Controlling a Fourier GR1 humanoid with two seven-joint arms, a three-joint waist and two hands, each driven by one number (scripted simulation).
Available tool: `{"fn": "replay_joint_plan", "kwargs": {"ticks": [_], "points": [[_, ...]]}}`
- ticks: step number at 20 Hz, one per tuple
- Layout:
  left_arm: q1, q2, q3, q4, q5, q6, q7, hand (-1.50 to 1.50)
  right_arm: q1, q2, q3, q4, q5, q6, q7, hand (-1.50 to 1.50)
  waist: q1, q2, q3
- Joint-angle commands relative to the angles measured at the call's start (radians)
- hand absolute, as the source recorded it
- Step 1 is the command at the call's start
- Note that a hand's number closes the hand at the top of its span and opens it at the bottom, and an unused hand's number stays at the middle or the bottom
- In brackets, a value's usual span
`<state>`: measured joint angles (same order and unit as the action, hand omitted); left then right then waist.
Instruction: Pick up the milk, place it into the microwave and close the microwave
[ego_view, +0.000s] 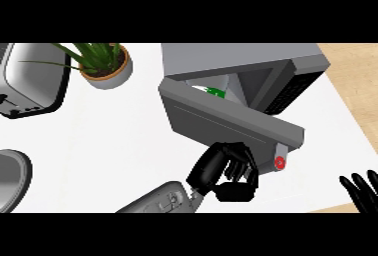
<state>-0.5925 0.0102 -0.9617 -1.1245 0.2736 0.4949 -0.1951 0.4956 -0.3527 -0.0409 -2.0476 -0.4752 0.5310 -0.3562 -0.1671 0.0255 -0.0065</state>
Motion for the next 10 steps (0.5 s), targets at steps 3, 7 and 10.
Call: {"fn": "replay_joint_plan", "kwargs": {"ticks": [3, 7, 10], "points": [[-0.169, -0.010, 0.049, 0.071, 0.120, 0.077, -0.002, 1.50, 0.006, -0.018, -0.006, -0.062, -0.050, -0.023, 0.059, -1.50, -0.030, 0.008, 0.002], [-0.222, -0.010, 0.068, 0.155, 0.169, 0.092, -0.043, 1.50, 0.015, -0.028, 0.001, -0.124, -0.087, -0.053, 0.115, -1.50, -0.036, 0.016, 0.001], [-0.269, -0.010, 0.084, 0.200, 0.223, 0.082, -0.057, 1.50, 0.025, -0.032, 0.010, -0.142, -0.086, -0.056, 0.132, -1.50, -0.053, 0.021, 0.002]]}}
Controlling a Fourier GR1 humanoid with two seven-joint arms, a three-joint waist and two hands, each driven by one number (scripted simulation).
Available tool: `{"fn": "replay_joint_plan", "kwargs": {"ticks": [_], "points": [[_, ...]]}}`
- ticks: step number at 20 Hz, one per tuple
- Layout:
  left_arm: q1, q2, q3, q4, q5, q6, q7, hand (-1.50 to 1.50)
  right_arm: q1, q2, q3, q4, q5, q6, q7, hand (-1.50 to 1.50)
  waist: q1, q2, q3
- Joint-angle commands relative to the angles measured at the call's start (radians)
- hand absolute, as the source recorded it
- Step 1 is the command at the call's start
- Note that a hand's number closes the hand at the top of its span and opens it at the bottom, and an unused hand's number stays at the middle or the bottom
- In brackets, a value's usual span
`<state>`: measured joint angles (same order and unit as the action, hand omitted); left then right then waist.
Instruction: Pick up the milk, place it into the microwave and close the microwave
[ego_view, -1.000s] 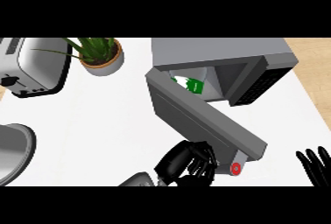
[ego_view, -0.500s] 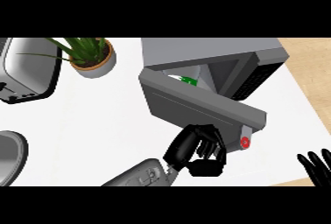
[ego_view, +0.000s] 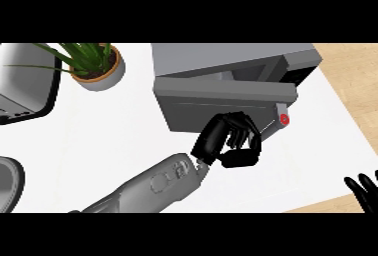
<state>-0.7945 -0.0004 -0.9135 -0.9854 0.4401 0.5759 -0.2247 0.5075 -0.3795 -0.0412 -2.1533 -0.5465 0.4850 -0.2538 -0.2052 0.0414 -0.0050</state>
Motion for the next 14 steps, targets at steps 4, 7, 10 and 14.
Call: {"fn": "replay_joint_plan", "kwargs": {"ticks": [4, 7, 10, 14], "points": [[-0.106, 0.000, 0.065, 0.109, 0.128, 0.006, -0.054, 1.50, -0.007, -0.019, -0.012, -0.049, -0.043, -0.035, 0.058, -1.50, -0.019, 0.014, 0.000], [-0.145, 0.000, 0.094, 0.152, 0.176, -0.004, -0.067, 1.50, -0.011, -0.029, -0.024, -0.050, -0.061, -0.030, 0.063, -1.50, -0.031, 0.017, 0.002], [-0.158, 0.000, 0.103, 0.190, 0.216, -0.024, -0.101, 1.50, -0.044, -0.032, -0.033, -0.067, -0.075, -0.053, 0.076, -1.50, -0.029, 0.026, 0.000], [-0.185, 0.000, 0.124, 0.197, 0.277, -0.036, -0.111, 1.50, -0.042, -0.055, -0.048, -0.073, -0.109, -0.045, 0.095, -1.50, -0.047, 0.026, 0.001]]}}
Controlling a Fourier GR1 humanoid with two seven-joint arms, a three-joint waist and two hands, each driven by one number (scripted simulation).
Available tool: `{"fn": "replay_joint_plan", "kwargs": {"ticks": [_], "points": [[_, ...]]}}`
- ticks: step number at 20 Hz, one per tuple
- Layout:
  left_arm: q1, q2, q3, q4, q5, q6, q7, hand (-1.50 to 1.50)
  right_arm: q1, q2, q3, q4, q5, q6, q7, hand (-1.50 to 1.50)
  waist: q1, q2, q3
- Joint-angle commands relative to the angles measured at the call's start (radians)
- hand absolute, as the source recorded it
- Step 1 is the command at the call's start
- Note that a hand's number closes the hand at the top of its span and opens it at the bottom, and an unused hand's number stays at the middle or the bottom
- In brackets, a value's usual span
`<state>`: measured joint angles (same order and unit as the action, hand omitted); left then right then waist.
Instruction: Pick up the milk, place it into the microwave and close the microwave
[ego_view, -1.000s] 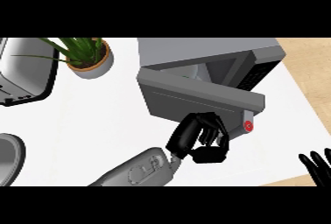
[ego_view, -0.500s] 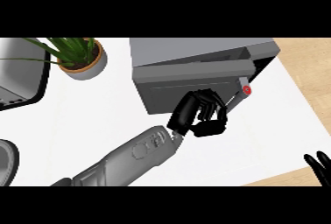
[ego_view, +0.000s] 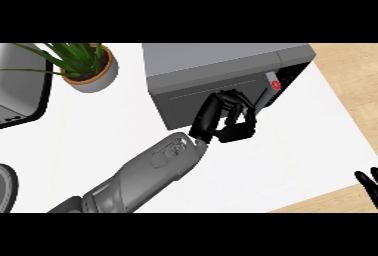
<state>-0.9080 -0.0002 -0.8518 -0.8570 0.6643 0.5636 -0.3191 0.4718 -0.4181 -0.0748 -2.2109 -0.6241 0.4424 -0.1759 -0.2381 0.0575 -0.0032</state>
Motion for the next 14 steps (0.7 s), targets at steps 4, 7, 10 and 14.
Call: {"fn": "replay_joint_plan", "kwargs": {"ticks": [4, 7, 10, 14], "points": [[-0.052, 0.000, 0.048, 0.089, 0.088, -0.031, -0.049, 1.50, -0.030, -0.012, -0.016, -0.008, -0.046, -0.011, 0.018, -1.50, -0.017, 0.019, 0.001], [-0.051, 0.000, 0.078, 0.092, 0.143, -0.025, -0.042, 1.50, -0.045, -0.014, -0.017, -0.013, -0.051, -0.019, 0.024, -1.50, -0.013, 0.021, 0.000], [-0.056, 0.000, 0.078, 0.106, 0.155, 0.003, -0.061, 1.50, -0.043, -0.016, -0.012, -0.021, -0.056, -0.013, 0.027, -1.50, -0.023, 0.019, 0.002], [-0.058, 0.000, 0.082, 0.101, 0.166, 0.040, -0.119, 1.50, -0.058, -0.028, -0.009, -0.020, -0.081, 0.011, 0.025, -1.50, -0.023, 0.021, 0.002]]}}
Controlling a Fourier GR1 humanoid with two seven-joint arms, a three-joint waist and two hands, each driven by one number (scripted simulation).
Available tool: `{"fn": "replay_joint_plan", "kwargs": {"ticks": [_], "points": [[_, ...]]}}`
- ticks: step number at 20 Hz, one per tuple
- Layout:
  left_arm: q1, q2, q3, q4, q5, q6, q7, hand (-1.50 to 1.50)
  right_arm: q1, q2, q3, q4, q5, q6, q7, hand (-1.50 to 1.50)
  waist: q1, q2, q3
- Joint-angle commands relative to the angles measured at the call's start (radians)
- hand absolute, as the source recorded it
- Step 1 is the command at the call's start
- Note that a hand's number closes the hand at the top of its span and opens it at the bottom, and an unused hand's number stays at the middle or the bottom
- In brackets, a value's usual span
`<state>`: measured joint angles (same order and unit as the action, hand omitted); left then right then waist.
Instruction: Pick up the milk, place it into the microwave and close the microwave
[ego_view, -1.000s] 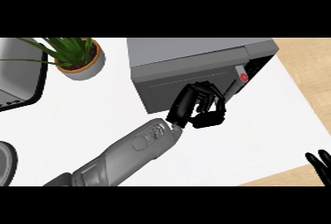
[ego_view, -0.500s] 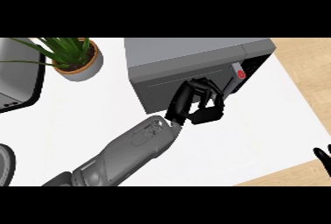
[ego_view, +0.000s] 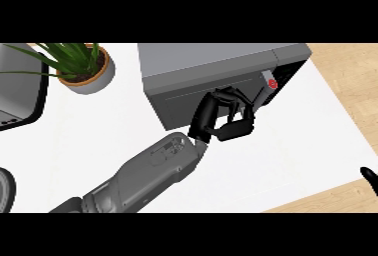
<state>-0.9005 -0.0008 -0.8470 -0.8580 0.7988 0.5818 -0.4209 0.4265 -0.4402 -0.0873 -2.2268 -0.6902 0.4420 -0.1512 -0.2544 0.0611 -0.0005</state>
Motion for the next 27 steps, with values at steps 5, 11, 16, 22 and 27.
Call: {"fn": "replay_joint_plan", "kwargs": {"ticks": [5, 11, 16, 22, 27], "points": [[-0.062, 0.001, 0.062, 0.115, 0.051, 0.031, -0.052, 1.50, -0.013, -0.024, 0.012, -0.043, -0.040, 0.031, 0.012, -1.50, -0.025, 0.019, -0.002], [-0.052, 0.001, 0.053, 0.133, 0.075, 0.032, -0.095, 1.50, -0.012, -0.052, 0.009, -0.047, -0.061, 0.052, 0.029, -1.50, -0.020, 0.025, -0.001], [-0.061, 0.001, 0.053, 0.131, 0.101, 0.037, -0.120, 1.50, -0.012, -0.062, 0.014, -0.055, -0.074, 0.061, 0.037, -1.50, -0.032, 0.027, 0.000], [-0.070, 0.001, 0.047, 0.137, 0.123, 0.058, -0.141, 1.50, -0.020, -0.068, 0.015, -0.075, -0.091, 0.053, 0.047, -1.50, -0.041, 0.030, 0.000], [-0.063, 0.001, 0.030, 0.140, 0.138, 0.051, -0.165, 1.50, -0.032, -0.078, 0.020, -0.086, -0.098, 0.046, 0.059, -1.50, -0.032, 0.035, -0.002]]}}
